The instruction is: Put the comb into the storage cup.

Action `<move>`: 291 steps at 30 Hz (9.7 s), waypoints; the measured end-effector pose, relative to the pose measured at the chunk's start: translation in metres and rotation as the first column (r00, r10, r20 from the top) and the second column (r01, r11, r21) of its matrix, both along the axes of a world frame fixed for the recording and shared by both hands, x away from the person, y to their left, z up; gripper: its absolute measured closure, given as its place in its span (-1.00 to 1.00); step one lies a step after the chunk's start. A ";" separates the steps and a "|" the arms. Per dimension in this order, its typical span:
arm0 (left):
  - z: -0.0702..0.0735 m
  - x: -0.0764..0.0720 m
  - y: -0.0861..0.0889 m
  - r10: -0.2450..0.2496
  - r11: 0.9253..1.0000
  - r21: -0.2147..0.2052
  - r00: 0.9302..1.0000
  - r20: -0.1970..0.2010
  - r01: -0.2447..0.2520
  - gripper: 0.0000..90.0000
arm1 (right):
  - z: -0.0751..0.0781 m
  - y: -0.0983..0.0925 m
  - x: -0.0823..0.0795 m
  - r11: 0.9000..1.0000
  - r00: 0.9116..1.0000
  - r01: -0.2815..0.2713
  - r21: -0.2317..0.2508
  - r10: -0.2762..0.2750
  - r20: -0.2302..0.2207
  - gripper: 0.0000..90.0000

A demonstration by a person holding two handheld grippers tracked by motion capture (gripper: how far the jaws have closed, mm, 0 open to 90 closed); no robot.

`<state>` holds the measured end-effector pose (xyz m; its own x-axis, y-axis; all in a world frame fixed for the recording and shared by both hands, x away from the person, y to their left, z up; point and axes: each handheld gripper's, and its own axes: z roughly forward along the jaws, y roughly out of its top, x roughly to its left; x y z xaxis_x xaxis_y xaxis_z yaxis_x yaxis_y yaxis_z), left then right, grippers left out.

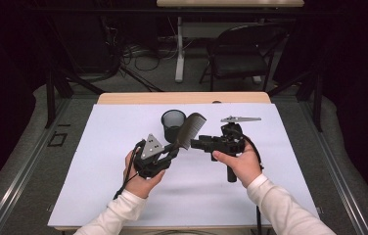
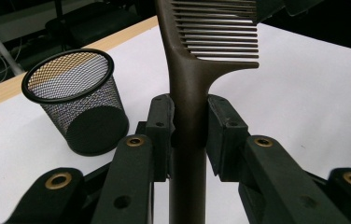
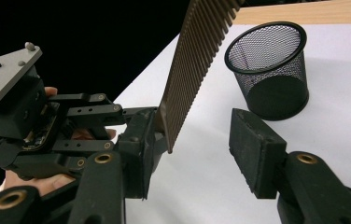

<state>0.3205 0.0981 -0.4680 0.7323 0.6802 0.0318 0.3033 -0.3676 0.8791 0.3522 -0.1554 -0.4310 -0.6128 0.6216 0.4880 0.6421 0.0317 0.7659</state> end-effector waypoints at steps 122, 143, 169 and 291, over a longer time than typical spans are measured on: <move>-0.017 -0.011 -0.018 -0.054 0.998 -0.024 0.997 -0.052 0.053 0.61 | -0.003 -0.015 0.010 0.981 0.995 0.083 0.178 -0.072 -0.068 0.93; -0.017 -0.011 -0.017 -0.054 0.998 -0.029 0.998 -0.044 0.052 0.59 | -0.002 -0.013 0.008 0.978 0.996 0.077 0.195 -0.069 -0.051 0.93; -0.016 -0.010 -0.016 -0.049 0.998 -0.044 0.998 -0.040 0.047 0.52 | -0.001 -0.014 0.007 0.977 0.997 0.073 0.202 -0.065 -0.043 0.93; -0.001 0.037 0.045 0.006 0.980 -0.197 0.991 -0.131 -0.032 -0.96 | 0.050 -0.032 0.045 0.974 0.978 0.182 0.135 -0.194 0.080 0.93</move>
